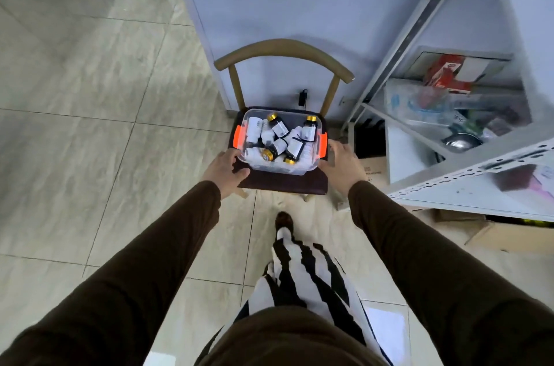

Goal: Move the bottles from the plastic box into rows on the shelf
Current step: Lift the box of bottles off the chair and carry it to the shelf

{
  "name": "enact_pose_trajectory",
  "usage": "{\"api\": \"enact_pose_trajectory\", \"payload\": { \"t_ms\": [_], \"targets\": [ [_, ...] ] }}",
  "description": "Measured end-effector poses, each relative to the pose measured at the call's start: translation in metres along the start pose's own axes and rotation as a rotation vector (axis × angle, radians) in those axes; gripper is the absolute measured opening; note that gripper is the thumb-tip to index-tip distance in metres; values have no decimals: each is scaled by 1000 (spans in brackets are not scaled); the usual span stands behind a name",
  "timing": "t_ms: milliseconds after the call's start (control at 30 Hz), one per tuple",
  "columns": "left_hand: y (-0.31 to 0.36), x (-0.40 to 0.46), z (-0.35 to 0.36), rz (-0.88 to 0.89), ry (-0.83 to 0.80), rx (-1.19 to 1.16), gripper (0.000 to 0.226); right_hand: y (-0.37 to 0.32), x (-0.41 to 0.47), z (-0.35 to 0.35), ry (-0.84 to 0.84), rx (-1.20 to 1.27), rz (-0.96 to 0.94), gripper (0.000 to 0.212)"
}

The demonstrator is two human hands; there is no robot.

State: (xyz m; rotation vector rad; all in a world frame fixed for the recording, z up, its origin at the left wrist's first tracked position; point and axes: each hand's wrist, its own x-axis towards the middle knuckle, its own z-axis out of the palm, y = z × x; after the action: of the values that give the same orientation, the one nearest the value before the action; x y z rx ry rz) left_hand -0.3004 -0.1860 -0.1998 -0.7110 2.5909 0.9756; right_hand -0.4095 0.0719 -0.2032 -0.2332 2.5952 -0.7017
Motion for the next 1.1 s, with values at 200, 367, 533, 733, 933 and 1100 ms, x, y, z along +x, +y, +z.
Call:
{"api": "enact_pose_trajectory", "payload": {
  "t_ms": [200,367,533,733,933,1100],
  "targets": [
    [-9,78,1,-62,-81,42,59,13,74,20,-60,90,116,64],
    [-28,128,11,-161,-100,11,66,34,119,37,-110,115,243,69],
    [-49,176,22,-231,-148,-31,77,54,151,56,-149,174,351,79],
    [-69,222,43,-259,-196,-166,88,66,178,88,-145,252,446,78],
    [-81,254,61,-335,-257,-332,98,72,193,120,-96,590,545,57],
    [-89,263,67,-427,-305,-472,61,70,192,131,-20,691,603,30]
  ]
}}
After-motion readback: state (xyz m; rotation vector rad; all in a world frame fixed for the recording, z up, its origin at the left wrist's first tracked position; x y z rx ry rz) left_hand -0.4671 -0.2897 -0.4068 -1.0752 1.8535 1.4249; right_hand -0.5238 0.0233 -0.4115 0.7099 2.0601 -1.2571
